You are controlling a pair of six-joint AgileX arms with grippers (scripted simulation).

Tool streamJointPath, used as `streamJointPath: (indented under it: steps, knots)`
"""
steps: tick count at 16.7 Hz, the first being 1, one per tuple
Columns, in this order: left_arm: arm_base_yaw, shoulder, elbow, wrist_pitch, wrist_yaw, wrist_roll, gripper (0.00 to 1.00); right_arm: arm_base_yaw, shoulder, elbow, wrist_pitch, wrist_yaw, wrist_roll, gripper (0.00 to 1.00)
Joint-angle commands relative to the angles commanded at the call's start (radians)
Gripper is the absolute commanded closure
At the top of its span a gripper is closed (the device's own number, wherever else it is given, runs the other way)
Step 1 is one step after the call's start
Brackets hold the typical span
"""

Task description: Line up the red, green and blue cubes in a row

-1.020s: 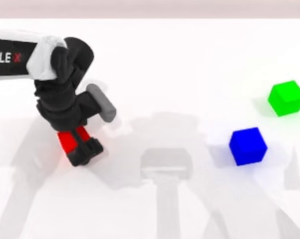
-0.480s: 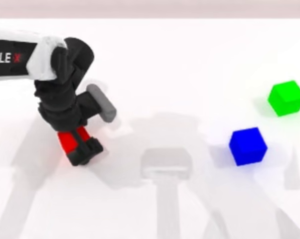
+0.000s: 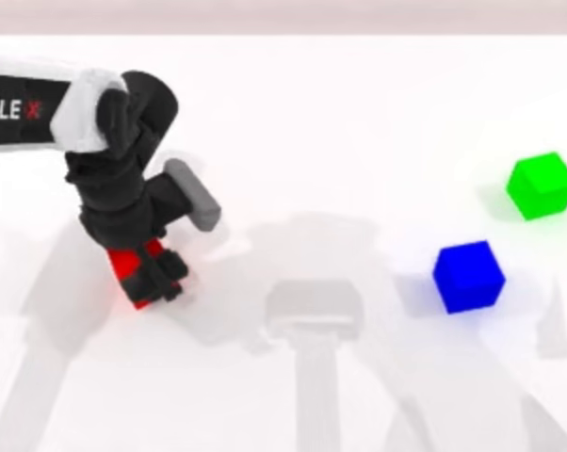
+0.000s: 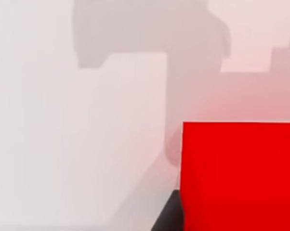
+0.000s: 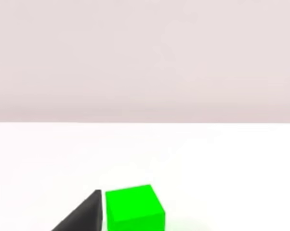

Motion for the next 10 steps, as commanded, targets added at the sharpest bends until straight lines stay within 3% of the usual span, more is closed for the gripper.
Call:
streamJointPath:
  steps: [10]
  knots:
    - [0.0, -0.032, 0.02, -0.035, 0.012, -0.006, 1.0, 0.0, 0.0, 0.0, 0.0, 0.0, 0.0, 0.0]
